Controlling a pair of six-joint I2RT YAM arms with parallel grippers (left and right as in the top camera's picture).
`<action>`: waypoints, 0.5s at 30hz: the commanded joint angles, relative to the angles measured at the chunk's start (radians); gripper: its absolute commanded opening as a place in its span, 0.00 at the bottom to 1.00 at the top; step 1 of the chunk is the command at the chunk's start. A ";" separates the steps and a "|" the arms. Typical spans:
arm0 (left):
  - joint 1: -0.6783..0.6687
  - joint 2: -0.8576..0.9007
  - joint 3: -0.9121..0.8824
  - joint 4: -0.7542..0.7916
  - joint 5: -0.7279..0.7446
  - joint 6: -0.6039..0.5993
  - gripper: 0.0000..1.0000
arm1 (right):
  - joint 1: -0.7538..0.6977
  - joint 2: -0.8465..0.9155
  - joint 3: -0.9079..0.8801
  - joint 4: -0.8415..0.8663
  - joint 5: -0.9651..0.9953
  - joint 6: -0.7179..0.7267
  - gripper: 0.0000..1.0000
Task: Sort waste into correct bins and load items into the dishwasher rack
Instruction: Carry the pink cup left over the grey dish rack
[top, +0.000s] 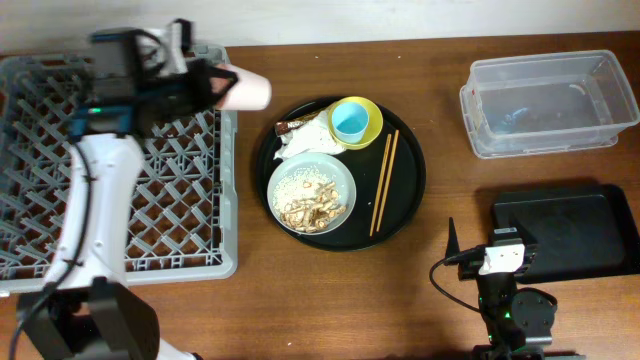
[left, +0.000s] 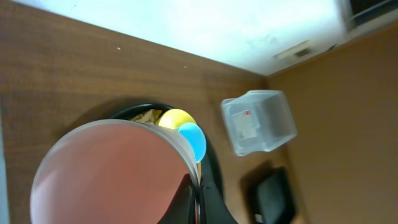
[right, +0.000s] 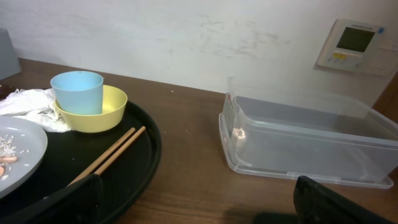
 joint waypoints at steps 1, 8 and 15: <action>0.111 0.093 0.012 0.000 0.245 -0.032 0.01 | 0.005 -0.007 -0.009 -0.002 0.012 -0.006 0.98; 0.335 0.184 0.011 -0.006 0.375 -0.035 0.01 | 0.005 -0.007 -0.009 -0.001 0.012 -0.006 0.99; 0.394 0.288 -0.005 0.011 0.467 -0.035 0.01 | 0.005 -0.007 -0.009 -0.002 0.012 -0.006 0.98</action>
